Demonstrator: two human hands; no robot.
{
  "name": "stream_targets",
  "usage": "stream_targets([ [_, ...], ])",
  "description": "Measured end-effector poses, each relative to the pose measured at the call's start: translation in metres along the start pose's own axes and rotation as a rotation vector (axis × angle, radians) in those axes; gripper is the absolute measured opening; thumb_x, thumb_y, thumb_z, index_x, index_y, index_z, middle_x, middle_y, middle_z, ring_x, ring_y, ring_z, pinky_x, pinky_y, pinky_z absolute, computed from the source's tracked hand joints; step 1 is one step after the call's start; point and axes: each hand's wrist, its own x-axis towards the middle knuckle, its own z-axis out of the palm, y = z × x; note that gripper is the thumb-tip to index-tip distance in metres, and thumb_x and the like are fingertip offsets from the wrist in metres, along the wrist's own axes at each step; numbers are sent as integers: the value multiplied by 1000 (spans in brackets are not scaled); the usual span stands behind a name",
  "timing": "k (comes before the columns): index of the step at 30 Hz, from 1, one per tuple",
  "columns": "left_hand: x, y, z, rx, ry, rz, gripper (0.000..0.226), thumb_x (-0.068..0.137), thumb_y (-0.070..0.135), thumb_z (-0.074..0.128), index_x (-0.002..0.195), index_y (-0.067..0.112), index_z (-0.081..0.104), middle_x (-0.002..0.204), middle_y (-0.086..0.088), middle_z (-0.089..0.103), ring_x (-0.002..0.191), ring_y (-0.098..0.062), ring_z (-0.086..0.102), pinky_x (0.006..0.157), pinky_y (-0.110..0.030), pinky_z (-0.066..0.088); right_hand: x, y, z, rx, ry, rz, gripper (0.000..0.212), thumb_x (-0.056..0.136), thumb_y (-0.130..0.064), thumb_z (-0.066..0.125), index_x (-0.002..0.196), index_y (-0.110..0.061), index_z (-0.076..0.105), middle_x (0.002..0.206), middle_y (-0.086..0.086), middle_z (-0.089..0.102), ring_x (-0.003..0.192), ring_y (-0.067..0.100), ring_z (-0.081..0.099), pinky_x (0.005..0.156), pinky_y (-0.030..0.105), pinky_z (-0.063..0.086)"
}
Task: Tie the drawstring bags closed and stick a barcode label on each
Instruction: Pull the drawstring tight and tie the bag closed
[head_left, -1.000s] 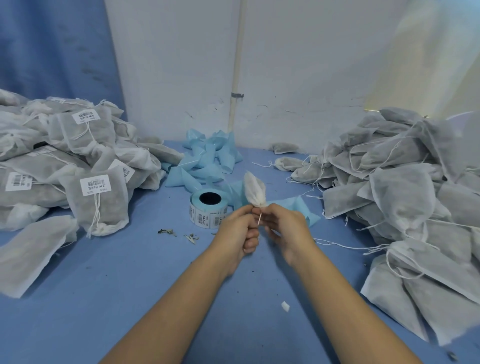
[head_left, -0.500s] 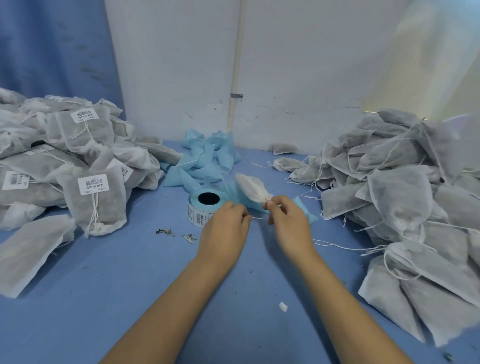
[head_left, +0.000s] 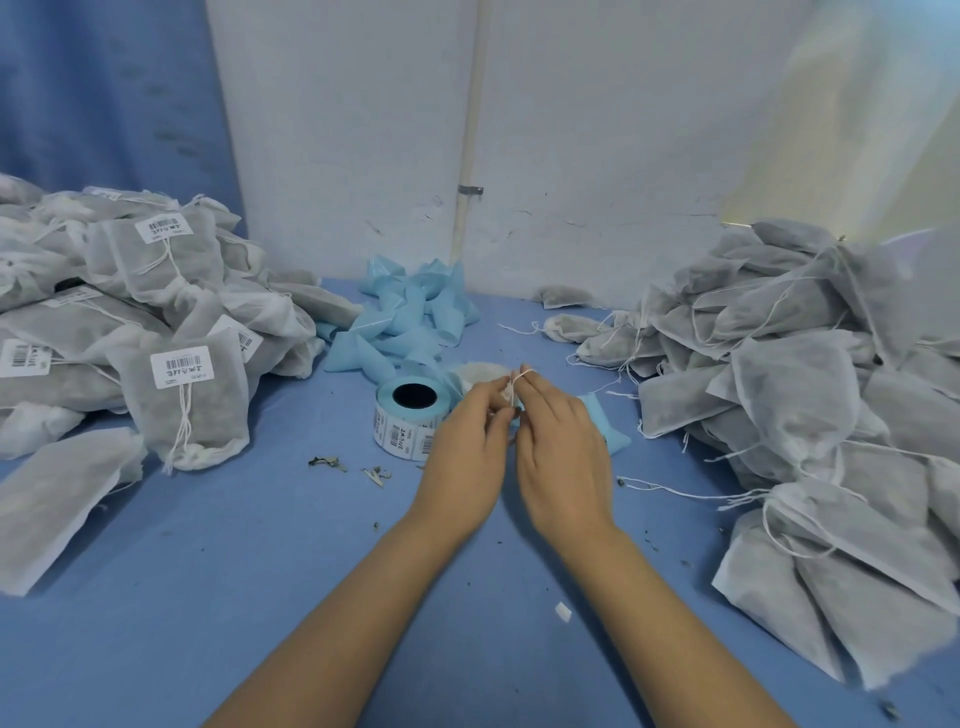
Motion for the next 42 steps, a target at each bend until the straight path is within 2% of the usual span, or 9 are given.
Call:
stream_targets([
  [3, -1, 0, 4, -47, 10, -63, 11, 98, 7, 45, 95, 7, 55, 99, 2, 64, 84, -9, 62, 79, -21, 48, -2, 2, 4, 108, 113, -14, 34, 93, -6, 49, 123, -11, 64, 130, -3, 61, 120, 21, 49, 96, 31, 43],
  [7, -2, 0, 8, -200, -22, -141, 12, 98, 8, 46, 92, 8, 57, 91, -1, 65, 78, 0, 63, 74, -25, 56, -1, 5, 5, 450, 250, 244, 24, 92, -11, 59, 105, -26, 72, 92, -25, 62, 101, -1, 46, 80, 8, 39],
  [11, -3, -2, 8, -202, -48, -158, 16, 98, 11, 46, 84, 14, 53, 81, 4, 64, 73, -3, 66, 66, -25, 56, 3, 9, 7, 641, 230, 451, 22, 90, -14, 62, 101, -28, 75, 87, -23, 68, 88, 10, 57, 73, 10, 41],
  [17, 0, -4, 3, -212, 13, -157, 19, 101, 15, 40, 85, 22, 46, 87, 6, 63, 58, -9, 63, 60, -25, 52, 5, 7, 6, 1017, 182, 579, 19, 83, -6, 70, 80, -24, 74, 84, -17, 74, 81, -5, 67, 74, 10, 49],
  [23, 3, -7, -6, -136, 121, -172, 17, 101, 21, 40, 86, 27, 45, 80, 6, 65, 48, -9, 61, 48, -16, 43, 4, 4, 5, 976, 77, 506, 14, 82, -9, 73, 79, -23, 75, 79, -20, 73, 78, -8, 65, 70, 5, 45],
  [30, 0, -4, -8, 62, 118, -55, 12, 99, 25, 46, 95, 15, 53, 57, 3, 57, 49, -15, 59, 52, -18, 42, 3, 3, 2, 641, 23, 262, 9, 83, -14, 70, 83, -18, 79, 74, -24, 69, 82, -14, 59, 71, 5, 39],
  [34, -2, 0, -5, 27, 103, -49, 13, 99, 20, 47, 94, 10, 54, 55, 3, 56, 47, -15, 57, 52, -15, 41, 4, 3, 3, 530, -16, 283, 10, 85, -24, 68, 86, -25, 78, 84, -20, 71, 99, 9, 54, 82, 19, 41],
  [36, -3, 2, -1, -37, 106, -85, 12, 99, 17, 47, 92, 8, 53, 61, -1, 60, 46, -10, 54, 53, -15, 41, 4, 2, 4, 482, -12, 295, 8, 84, -26, 68, 82, -24, 75, 84, -16, 70, 98, 14, 54, 79, 19, 41],
  [42, -2, 5, 7, -240, 157, -181, 9, 99, 11, 45, 95, 8, 52, 94, -12, 67, 88, -24, 64, 80, -31, 51, 5, -6, 6, 750, 58, 412, 22, 77, -5, 69, 64, -19, 60, 93, -3, 51, 72, -9, 53, 68, 5, 39],
])
